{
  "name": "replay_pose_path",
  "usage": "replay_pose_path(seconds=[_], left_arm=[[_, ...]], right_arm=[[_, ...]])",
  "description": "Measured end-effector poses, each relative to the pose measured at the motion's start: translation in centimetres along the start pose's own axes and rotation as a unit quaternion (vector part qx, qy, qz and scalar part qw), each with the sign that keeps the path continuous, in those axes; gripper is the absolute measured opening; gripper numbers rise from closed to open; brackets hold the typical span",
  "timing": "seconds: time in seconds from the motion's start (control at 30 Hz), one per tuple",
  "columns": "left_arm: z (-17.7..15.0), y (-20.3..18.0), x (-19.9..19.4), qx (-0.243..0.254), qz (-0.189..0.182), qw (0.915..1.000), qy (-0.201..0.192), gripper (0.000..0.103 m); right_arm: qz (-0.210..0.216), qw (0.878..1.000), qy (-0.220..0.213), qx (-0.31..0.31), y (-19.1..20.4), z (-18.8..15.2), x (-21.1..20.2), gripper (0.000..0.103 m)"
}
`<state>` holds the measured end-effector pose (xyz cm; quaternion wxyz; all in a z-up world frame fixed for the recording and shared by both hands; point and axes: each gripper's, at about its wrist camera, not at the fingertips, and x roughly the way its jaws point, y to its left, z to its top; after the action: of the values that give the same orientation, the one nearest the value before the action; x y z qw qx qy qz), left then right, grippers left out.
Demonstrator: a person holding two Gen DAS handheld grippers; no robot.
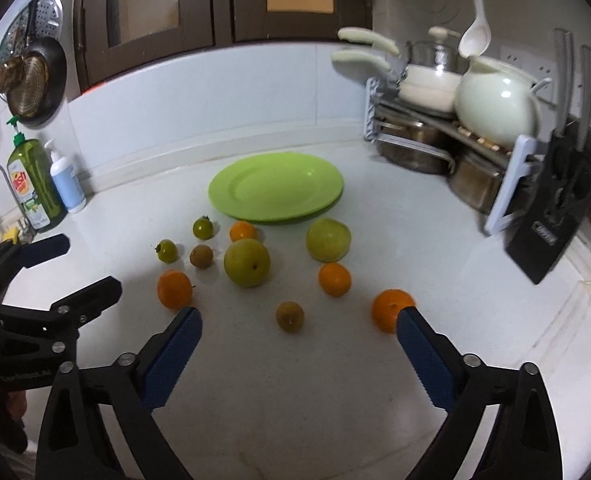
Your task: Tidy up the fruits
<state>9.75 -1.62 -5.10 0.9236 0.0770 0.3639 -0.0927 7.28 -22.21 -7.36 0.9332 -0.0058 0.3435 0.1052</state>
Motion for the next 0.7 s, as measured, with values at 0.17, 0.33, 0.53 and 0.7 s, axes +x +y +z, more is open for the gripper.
replay_pose_path(seconds=[0.17,0.33,0.53,0.7], left_arm=[[0.4,0.2,2.7,-0.004,-0.022,0.9992,0.033,0.082],[0.4,0.1,5.3,0.001,-0.043,0.997,0.064,0.076],[0.3,0.1,7.6,0.003,-0.055,0.9945,0.09,0.068],[0.1,0.1,8.6,0.002,-0.064,0.9929,0.1,0.061]], right_arm=[[0.019,0.999,0.037,0.004,-0.2,0.1,3.1,0.085],[0.031,0.997,0.07,0.01,-0.3,0.0,5.5,0.076],[0.041,0.994,0.102,0.018,-0.5,-0.2,8.0,0.065],[0.046,0.991,0.121,0.02,-0.6,-0.4,9.3,0.056]])
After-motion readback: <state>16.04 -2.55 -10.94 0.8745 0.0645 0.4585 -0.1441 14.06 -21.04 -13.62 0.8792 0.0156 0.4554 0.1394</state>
